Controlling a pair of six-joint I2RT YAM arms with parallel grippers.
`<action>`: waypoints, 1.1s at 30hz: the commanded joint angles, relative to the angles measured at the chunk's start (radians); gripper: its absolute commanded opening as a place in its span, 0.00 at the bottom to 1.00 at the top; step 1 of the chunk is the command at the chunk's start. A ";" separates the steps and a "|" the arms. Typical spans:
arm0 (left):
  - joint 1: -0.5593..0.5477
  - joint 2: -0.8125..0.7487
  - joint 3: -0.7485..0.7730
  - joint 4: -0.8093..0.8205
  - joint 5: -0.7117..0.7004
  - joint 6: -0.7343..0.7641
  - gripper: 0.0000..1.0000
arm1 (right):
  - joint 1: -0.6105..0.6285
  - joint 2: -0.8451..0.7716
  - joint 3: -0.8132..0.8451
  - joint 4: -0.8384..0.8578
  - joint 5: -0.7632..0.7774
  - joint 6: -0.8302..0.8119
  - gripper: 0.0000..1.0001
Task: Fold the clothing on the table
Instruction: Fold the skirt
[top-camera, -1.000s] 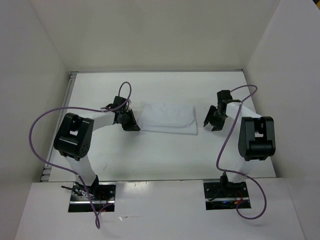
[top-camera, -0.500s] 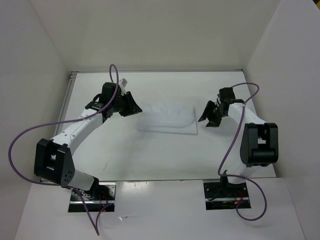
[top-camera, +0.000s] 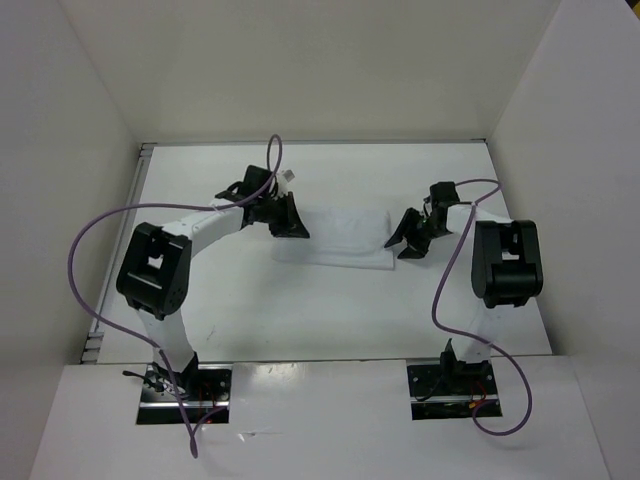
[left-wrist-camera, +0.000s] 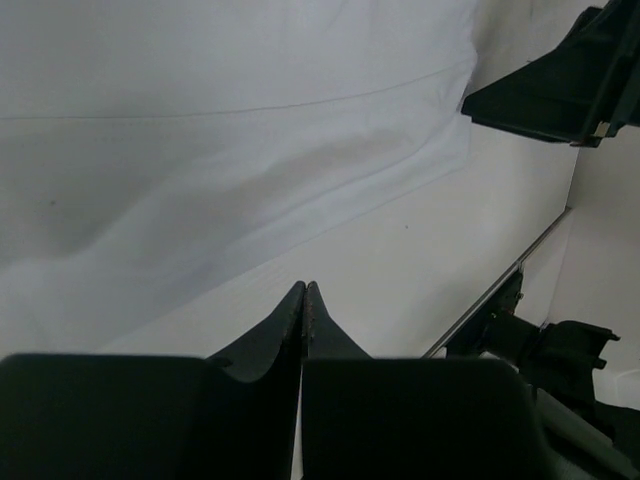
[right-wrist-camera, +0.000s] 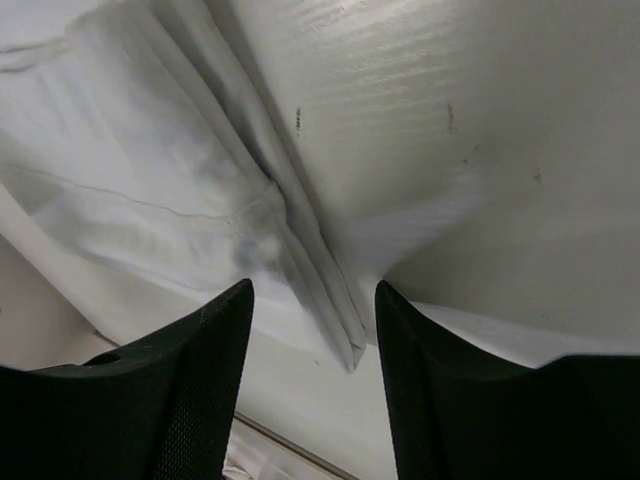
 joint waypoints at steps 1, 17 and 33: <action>-0.033 0.037 0.045 0.036 0.058 0.029 0.00 | 0.004 0.044 0.018 0.095 -0.048 0.030 0.56; -0.062 0.221 0.203 -0.008 0.049 0.050 0.00 | 0.075 0.109 -0.032 0.171 -0.143 0.070 0.00; -0.089 0.140 0.013 0.043 0.009 0.012 0.00 | 0.193 -0.094 -0.110 -0.108 0.185 0.018 0.00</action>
